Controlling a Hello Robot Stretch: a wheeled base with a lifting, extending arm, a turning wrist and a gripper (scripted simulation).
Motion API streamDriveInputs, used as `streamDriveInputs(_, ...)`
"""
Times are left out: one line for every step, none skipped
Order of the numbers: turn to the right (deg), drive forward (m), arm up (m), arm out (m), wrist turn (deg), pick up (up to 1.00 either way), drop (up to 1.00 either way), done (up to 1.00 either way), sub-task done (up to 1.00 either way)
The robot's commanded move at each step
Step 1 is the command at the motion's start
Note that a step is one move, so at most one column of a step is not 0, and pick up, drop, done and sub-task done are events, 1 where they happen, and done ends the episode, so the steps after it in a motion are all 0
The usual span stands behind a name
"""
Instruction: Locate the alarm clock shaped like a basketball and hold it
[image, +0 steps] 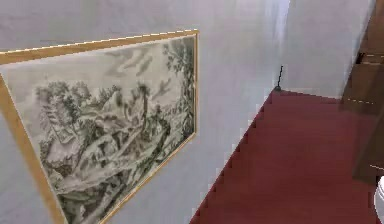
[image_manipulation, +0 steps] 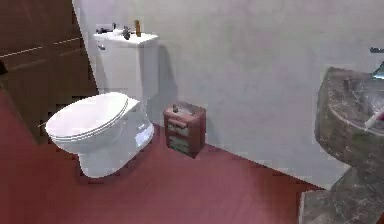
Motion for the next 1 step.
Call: streamDriveInputs(33.0, 0.0, 0.0, 0.0, 0.0, 0.0, 0.0, 0.0, 0.0)
